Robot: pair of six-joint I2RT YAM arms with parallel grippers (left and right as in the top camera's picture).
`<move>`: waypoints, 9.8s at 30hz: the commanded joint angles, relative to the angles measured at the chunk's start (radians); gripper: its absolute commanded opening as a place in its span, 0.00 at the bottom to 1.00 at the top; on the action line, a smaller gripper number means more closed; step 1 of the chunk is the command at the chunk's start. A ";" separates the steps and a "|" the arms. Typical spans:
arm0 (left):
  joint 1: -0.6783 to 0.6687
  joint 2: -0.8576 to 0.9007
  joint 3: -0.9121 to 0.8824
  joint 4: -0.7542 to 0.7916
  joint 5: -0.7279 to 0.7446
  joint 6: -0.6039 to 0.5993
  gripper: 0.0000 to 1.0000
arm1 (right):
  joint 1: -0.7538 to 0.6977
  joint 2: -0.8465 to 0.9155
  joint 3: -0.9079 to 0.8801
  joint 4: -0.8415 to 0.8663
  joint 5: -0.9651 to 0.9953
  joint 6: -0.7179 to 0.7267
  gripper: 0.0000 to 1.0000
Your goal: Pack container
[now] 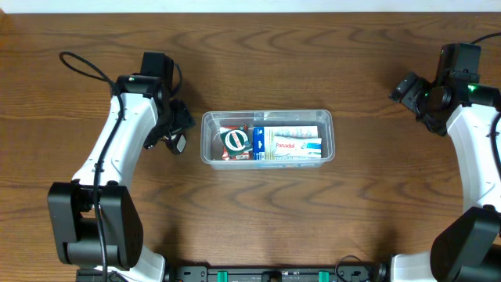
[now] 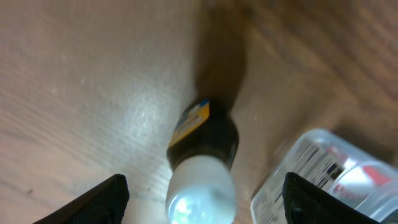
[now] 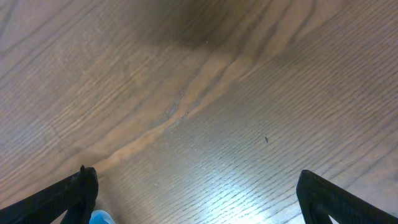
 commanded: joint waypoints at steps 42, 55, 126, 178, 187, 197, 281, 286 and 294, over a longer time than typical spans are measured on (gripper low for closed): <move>0.005 -0.001 -0.006 0.004 0.079 0.471 0.29 | -0.005 0.003 0.001 -0.001 0.004 0.011 0.99; 0.005 -0.019 0.061 -0.038 0.079 0.295 0.25 | -0.005 0.003 0.001 -0.001 0.004 0.011 0.99; -0.255 -0.071 0.127 0.005 -0.054 -0.230 0.20 | -0.004 0.003 0.001 -0.001 0.004 0.011 0.99; -0.255 0.097 0.080 -0.042 -0.244 -0.231 0.20 | -0.005 0.003 0.001 -0.001 0.004 0.011 0.99; -0.255 0.142 0.080 -0.010 -0.237 -0.231 0.20 | -0.005 0.003 0.001 -0.001 0.004 0.011 0.99; -0.255 0.140 0.081 -0.041 -0.236 -0.229 0.20 | -0.005 0.003 0.001 -0.001 0.004 0.011 0.99; -0.272 -0.701 0.129 -0.401 -0.265 0.071 0.98 | -0.005 0.003 0.001 -0.001 0.004 0.011 0.99; -0.220 -0.829 -0.122 -0.133 -0.274 0.071 0.98 | -0.005 0.003 0.001 -0.001 0.004 0.011 0.99; -0.136 -1.093 -0.602 0.392 -0.219 0.071 0.98 | -0.005 0.003 0.001 -0.001 0.004 0.011 0.99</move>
